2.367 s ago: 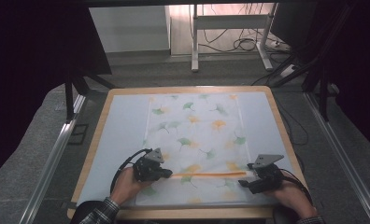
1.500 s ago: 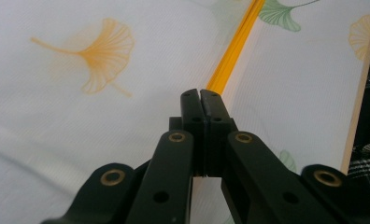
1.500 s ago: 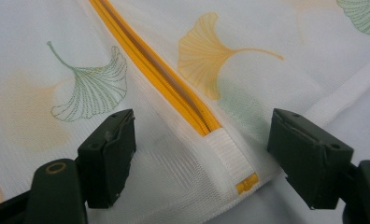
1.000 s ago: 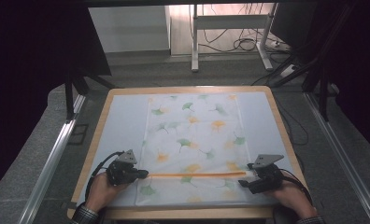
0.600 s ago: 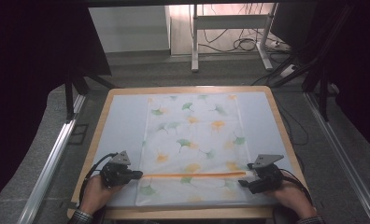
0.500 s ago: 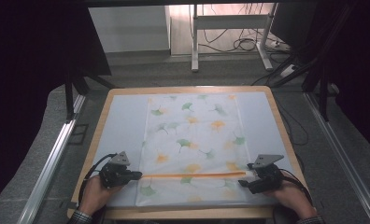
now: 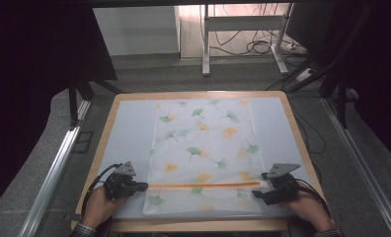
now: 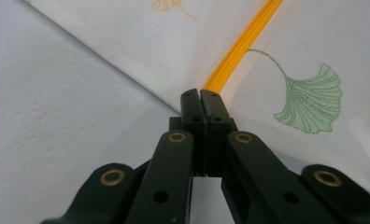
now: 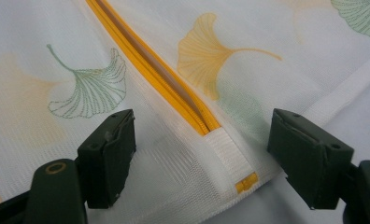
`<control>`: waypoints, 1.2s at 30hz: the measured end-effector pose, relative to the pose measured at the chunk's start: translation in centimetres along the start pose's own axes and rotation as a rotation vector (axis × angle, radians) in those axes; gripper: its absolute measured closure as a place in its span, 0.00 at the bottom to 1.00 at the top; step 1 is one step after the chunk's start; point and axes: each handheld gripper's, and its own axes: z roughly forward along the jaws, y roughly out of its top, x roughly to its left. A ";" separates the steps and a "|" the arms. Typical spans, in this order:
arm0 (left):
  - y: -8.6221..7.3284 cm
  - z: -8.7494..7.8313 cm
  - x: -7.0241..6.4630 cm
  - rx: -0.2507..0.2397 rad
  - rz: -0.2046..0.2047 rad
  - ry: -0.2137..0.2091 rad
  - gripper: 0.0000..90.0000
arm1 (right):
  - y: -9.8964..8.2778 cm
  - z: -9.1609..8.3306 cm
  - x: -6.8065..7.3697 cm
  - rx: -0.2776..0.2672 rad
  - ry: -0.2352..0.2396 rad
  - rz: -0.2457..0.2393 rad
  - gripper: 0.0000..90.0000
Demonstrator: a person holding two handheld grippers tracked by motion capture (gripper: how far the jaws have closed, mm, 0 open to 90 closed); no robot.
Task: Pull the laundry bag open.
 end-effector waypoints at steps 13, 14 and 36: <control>0.2 -0.5 0.0 -0.078 -0.027 -0.011 0.60 | 0.7 0.2 0.5 0.045 0.003 0.005 0.13; 0.2 -0.5 -0.1 -0.084 -0.025 0.000 0.55 | 0.8 0.2 0.5 0.041 0.000 0.008 0.13; -0.8 -2.6 -2.5 -0.132 -0.024 0.192 0.08 | 1.8 -2.4 2.2 -0.082 -0.084 0.031 0.00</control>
